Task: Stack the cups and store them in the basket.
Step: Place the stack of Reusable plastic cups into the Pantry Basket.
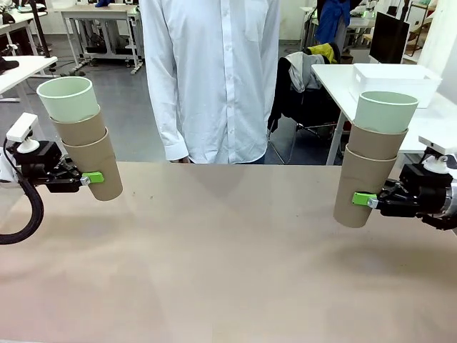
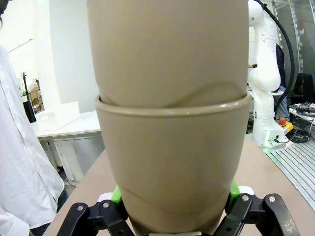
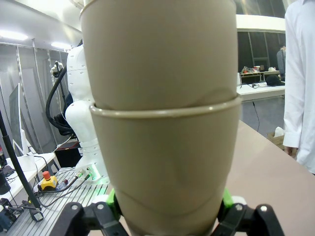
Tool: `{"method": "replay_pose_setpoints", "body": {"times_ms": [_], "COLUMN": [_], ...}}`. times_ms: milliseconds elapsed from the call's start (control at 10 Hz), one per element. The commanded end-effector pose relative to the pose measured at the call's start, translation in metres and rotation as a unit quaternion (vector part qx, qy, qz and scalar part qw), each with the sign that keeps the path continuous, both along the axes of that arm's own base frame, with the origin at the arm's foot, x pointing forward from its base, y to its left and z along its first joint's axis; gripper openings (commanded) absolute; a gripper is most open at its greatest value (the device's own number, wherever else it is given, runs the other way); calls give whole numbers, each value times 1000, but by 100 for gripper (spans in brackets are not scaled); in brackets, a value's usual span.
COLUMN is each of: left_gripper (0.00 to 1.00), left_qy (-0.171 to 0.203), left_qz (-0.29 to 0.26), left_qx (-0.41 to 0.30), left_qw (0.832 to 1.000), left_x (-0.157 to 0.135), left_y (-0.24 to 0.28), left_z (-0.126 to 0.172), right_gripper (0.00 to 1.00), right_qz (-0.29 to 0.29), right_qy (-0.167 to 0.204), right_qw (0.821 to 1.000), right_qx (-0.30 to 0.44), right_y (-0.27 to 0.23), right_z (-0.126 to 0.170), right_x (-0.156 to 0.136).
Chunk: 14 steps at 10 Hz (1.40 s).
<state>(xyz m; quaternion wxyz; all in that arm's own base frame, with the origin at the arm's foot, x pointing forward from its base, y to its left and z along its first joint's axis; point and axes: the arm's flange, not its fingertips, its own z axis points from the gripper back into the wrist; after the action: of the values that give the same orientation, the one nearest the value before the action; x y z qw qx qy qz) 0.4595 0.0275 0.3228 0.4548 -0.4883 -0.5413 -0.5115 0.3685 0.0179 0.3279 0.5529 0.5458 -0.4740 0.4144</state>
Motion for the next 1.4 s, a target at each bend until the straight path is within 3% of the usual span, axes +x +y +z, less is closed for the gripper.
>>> {"method": "replay_pose_setpoints", "body": {"times_ms": [0,1300], "left_gripper": [85,85], "left_qy": [-4,-4], "left_qz": [-1,-1], "left_qx": [-4,-4], "left_qw": [1000,1000], "left_x": [-1,-1], "left_y": [-1,-1], "left_z": [4,4], "right_gripper": [85,85], "right_qz": [-7,-7], "right_qy": [-6,-6], "right_qw": [1000,1000], "right_qx": [6,6], "right_y": [0,0], "right_z": [5,5], "right_x": [2,2]}}
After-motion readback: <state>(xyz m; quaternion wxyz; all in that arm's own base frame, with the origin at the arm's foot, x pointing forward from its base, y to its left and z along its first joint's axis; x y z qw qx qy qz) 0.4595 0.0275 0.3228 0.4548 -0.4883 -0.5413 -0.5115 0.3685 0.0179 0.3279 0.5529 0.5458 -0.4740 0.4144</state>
